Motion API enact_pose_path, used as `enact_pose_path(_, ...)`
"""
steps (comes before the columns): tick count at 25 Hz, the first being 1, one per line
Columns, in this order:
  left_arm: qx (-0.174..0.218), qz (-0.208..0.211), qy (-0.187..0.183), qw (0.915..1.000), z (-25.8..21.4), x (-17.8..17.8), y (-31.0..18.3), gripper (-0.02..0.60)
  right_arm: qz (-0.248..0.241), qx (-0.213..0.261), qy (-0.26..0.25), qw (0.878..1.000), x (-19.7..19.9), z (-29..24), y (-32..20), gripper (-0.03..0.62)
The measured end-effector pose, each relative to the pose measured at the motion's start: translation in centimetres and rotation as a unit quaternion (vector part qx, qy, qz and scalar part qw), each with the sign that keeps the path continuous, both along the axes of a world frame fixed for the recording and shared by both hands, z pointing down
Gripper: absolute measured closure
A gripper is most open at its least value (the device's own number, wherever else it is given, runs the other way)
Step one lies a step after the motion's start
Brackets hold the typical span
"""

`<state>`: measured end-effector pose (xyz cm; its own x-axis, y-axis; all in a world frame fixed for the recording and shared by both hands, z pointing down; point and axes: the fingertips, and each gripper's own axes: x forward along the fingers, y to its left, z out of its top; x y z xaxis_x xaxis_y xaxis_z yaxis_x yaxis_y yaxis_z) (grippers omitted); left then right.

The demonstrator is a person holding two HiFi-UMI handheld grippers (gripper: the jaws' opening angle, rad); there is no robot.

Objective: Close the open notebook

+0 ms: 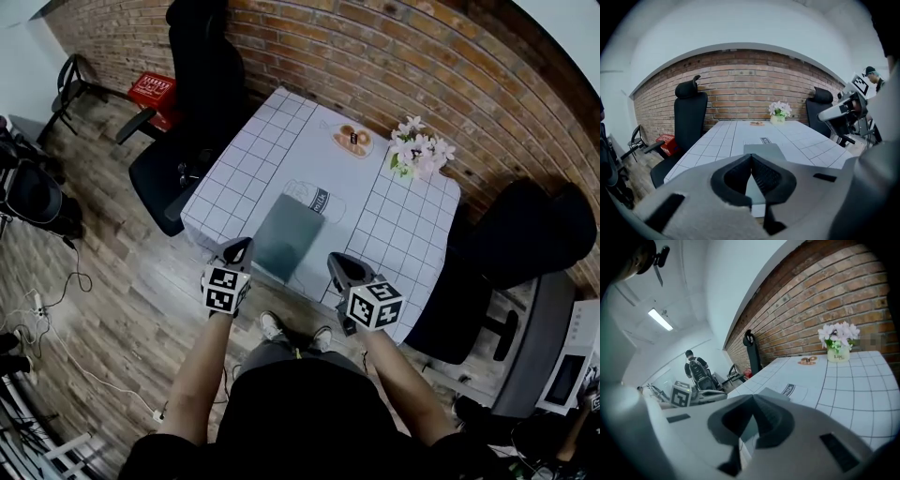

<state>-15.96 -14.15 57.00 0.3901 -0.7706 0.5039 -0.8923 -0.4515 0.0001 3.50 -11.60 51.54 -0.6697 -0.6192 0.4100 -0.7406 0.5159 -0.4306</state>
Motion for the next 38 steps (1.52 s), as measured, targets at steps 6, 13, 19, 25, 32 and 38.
enact_pose_path(6, 0.056, -0.006, 0.015, 0.9983, -5.7, 1.1, -0.5, 0.557, 0.048, 0.041, -0.022, 0.998, 5.6, -3.9, -0.8, 0.58)
enact_pose_path(13, 0.114, -0.013, 0.052, 0.9921, -12.7, 1.8, -0.5, 0.557, 0.062, 0.094, -0.03, 0.993, 8.6, -8.8, -1.5, 0.58)
enact_pose_path(19, 0.173, -0.022, 0.09, 0.9805, -19.1, 2.0, 0.1, 0.557, 0.098, 0.124, -0.05, 0.986, 11.7, -12.5, -1.2, 0.58)
enact_pose_path(25, 0.214, -0.041, 0.081, 0.9725, -23.7, 0.5, 0.5, 0.557, 0.133, 0.144, -0.077, 0.977, 15.3, -15.6, -1.7, 0.58)
enact_pose_path(32, 0.249, -0.028, 0.078, 0.9649, -28.2, 1.9, 3.2, 0.557, 0.166, 0.173, -0.07, 0.968, 18.9, -19.1, -1.4, 0.58)
enact_pose_path(38, 0.272, -0.045, 0.074, 0.9584, -30.9, 2.3, 6.5, 0.557, 0.176, 0.182, -0.058, 0.966, 20.7, -20.7, -0.4, 0.58)
